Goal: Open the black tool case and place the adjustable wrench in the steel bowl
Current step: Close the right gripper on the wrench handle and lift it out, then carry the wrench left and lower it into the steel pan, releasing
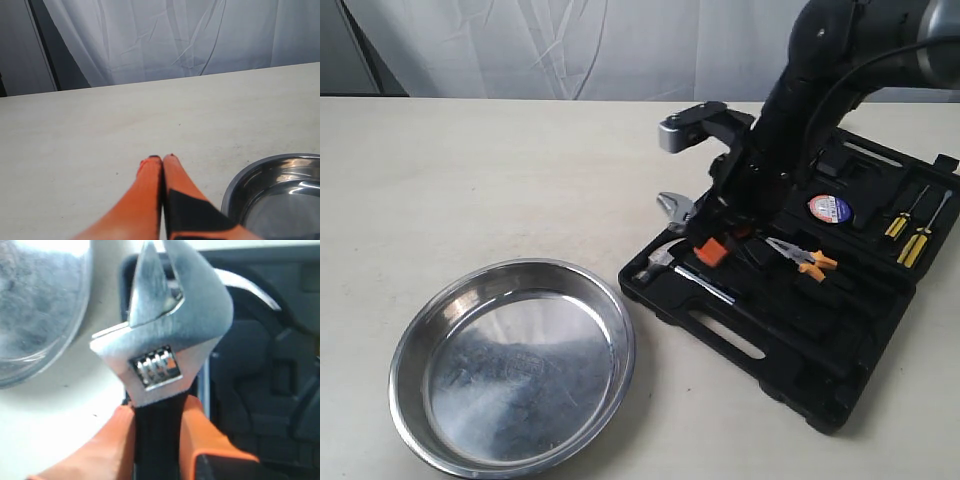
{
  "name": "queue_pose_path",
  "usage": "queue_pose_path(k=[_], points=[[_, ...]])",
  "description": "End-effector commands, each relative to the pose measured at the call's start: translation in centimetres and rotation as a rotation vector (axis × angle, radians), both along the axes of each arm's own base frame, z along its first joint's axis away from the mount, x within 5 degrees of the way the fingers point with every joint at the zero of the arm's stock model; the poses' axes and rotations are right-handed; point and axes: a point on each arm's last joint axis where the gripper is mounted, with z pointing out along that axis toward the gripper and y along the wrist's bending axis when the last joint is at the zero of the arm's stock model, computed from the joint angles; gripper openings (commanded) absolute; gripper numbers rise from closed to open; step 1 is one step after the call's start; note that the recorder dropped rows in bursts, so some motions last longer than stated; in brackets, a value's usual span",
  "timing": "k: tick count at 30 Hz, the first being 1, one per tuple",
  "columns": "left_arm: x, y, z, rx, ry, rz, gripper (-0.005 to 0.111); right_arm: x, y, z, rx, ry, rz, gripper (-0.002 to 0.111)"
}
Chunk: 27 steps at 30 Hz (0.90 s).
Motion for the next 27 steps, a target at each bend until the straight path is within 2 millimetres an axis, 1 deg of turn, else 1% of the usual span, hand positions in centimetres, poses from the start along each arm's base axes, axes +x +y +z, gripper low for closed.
queue_pose_path(k=[1, 3, 5, 6, 9, 12, 15, 20, 27], points=[[0.0, 0.0, 0.2, -0.002, -0.012, 0.001, 0.000, -1.7, 4.4, 1.1, 0.057, -0.098, 0.100, 0.000], [0.0, 0.0, 0.2, -0.002, -0.012, 0.001, 0.000, -2.3, 6.4, 1.4, 0.075, -0.131, 0.147, 0.000], [0.0, 0.0, 0.2, -0.002, -0.012, 0.001, 0.000, -2.7, 7.9, 2.1, 0.094, -0.159, 0.183, 0.000], [0.0, 0.0, 0.2, -0.002, -0.012, 0.001, 0.000, -3.0, 9.0, 2.5, 0.109, -0.177, 0.210, 0.000], [0.0, 0.0, 0.2, -0.002, -0.012, 0.001, 0.000, -3.6, 11.4, 3.6, 0.125, -0.227, 0.277, 0.000], [0.0, 0.0, 0.2, -0.002, -0.012, 0.001, 0.000, -3.9, 13.3, 4.4, 0.113, -0.277, 0.323, 0.000], [0.0, 0.0, 0.2, -0.002, -0.012, 0.001, 0.000, -4.1, 14.9, 4.5, 0.074, -0.300, 0.356, 0.000], [0.0, 0.0, 0.2, -0.002, -0.012, 0.001, 0.000, -5.0, 17.2, 3.2, 0.022, -0.284, 0.436, 0.000], [0.0, 0.0, 0.2, -0.002, -0.012, 0.001, 0.000, -6.5, 19.3, -0.2, -0.044, -0.257, 0.520, 0.000]])
